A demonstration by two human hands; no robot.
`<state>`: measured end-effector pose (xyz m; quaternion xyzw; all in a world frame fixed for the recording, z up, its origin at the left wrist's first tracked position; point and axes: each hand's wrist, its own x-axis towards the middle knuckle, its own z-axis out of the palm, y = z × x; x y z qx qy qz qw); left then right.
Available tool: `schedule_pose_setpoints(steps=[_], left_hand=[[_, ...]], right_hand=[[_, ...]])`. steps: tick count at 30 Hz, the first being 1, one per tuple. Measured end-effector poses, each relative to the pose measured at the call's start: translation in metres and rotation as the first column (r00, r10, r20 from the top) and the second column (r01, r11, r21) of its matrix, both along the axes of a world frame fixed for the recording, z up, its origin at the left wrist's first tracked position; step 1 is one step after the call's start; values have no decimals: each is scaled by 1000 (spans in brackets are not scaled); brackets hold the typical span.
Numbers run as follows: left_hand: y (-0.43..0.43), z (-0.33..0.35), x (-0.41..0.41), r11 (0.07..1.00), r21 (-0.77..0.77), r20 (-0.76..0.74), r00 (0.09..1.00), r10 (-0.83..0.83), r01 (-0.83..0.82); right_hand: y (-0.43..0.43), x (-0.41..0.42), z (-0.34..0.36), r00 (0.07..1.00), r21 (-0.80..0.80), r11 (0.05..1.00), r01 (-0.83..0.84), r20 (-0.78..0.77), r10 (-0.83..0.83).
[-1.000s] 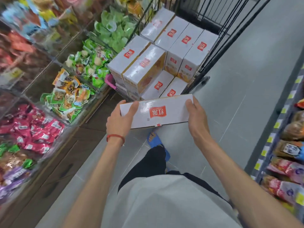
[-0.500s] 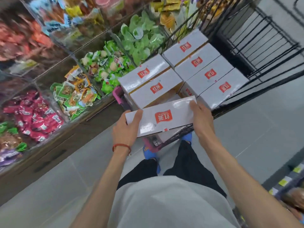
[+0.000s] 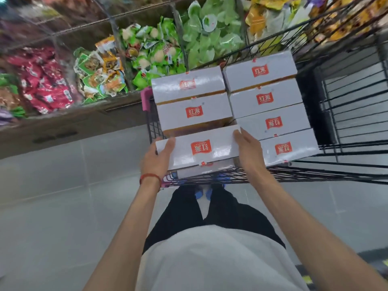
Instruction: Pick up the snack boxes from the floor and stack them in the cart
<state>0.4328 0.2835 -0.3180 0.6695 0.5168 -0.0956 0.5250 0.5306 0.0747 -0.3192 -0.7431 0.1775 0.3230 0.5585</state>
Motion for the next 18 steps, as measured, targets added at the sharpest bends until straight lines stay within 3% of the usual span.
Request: schedule_pose_setpoints(steps=[10,18], left_hand=[[10,-31,30,998,-48,-79,996,38,-41],[7,-42,36,986,-69,-90,985,147,-153]], right_hand=[[2,26,-34,984,-124,983,-132,104,146],[5,26,-43,983,-67,985,-162,81,167]])
